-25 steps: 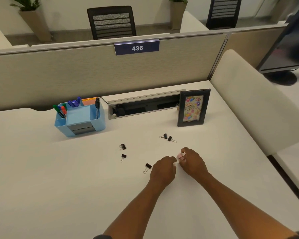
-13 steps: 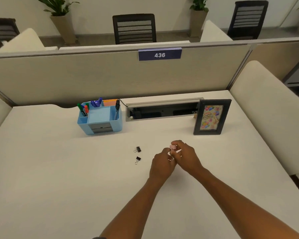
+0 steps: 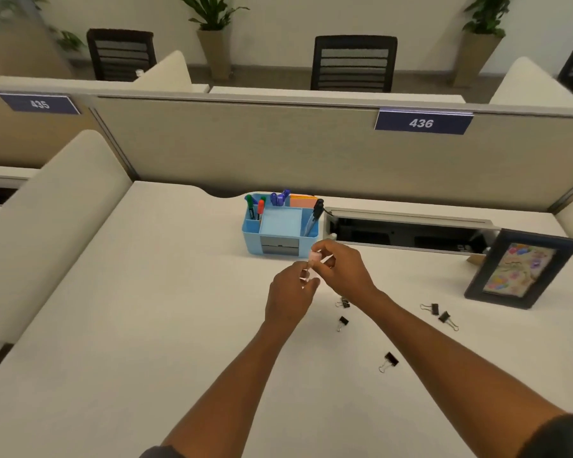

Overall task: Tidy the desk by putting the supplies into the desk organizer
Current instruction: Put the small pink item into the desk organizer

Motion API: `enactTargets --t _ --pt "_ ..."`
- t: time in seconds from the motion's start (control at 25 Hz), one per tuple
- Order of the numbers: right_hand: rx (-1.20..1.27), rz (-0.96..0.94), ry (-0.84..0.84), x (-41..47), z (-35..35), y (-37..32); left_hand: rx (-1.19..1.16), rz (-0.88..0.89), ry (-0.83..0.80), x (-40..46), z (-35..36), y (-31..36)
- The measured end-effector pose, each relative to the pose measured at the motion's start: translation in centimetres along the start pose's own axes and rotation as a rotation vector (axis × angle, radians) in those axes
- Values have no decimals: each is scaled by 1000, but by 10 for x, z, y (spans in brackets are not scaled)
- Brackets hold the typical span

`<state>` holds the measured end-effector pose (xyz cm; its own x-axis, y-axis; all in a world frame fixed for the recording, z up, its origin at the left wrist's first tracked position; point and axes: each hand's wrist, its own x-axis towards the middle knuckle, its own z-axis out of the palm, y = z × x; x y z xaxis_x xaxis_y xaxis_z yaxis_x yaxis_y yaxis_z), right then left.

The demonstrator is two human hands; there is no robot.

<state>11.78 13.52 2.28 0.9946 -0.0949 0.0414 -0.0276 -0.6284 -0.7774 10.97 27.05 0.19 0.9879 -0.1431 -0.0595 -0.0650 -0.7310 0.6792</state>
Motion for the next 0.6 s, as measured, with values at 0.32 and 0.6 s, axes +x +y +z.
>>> enactTargets --t 0.32,0.6 --pt "-41 -161 48 99 35 -68 411 -59 -23 65 -62 -61" --pt "-124 -161 23 148 71 -77 515 -30 -95 86 -76 -90"
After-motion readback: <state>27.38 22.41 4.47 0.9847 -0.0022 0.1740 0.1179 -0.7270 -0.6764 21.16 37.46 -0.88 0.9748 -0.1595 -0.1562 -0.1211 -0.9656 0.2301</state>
